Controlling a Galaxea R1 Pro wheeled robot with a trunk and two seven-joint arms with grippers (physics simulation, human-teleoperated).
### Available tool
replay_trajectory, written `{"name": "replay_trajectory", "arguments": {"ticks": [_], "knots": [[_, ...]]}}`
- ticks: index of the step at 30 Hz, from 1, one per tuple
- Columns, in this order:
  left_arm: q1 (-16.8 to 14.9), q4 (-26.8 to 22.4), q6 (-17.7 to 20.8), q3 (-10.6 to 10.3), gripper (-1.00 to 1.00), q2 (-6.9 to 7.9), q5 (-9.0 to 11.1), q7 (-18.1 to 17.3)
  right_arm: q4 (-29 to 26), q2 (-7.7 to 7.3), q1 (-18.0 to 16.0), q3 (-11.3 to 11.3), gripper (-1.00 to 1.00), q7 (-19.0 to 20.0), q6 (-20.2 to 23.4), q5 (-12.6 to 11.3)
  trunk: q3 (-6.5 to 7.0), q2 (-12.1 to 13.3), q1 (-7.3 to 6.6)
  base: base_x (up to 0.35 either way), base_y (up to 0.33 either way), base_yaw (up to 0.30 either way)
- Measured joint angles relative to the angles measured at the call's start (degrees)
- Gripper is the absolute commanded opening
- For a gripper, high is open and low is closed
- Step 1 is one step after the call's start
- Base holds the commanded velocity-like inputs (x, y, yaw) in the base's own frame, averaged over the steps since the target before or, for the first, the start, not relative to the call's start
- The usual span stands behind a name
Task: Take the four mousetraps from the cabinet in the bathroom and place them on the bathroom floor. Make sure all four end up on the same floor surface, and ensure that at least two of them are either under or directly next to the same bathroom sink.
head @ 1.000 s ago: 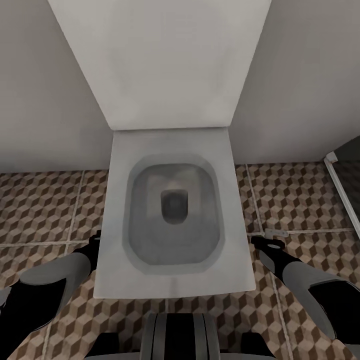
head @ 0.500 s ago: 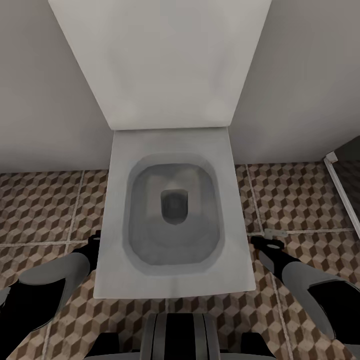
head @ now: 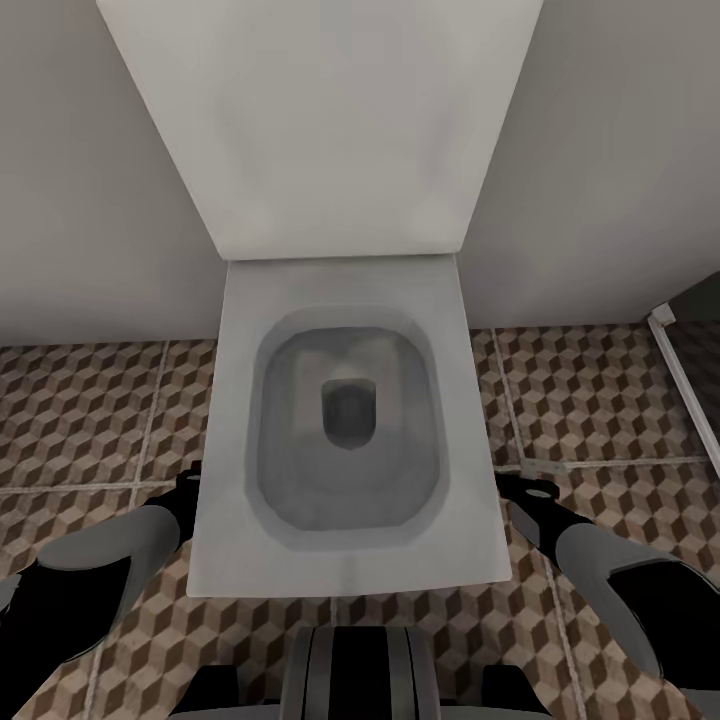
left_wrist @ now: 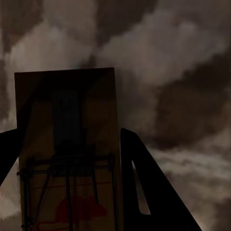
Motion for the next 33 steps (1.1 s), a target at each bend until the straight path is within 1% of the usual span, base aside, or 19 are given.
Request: {"name": "replay_trajectory", "arguments": {"ticks": [5,6,33], "knots": [[-0.03,0.0,0.01,0.05,-1.0,-0.08,0.0,0.0,0.0,0.02,0.0,0.0,1.0,0.0,-0.01,0.0,0.0,0.0,0.0,0.0,0.0,0.0],[-0.04,0.0,0.02,0.05,1.0,-0.11,0.0,0.0,0.0,0.02,0.0,0.0,1.0,0.0,-0.01,0.0,0.0,0.0,0.0,0.0,0.0,0.0],[-0.01,0.02,-0.02,0.01,1.0,-0.24,-0.22,0.07,0.0,0.02,0.0,0.0,1.0,0.0,-0.06,0.0,0.0,0.0,0.0,0.0,0.0,0.0]]}}
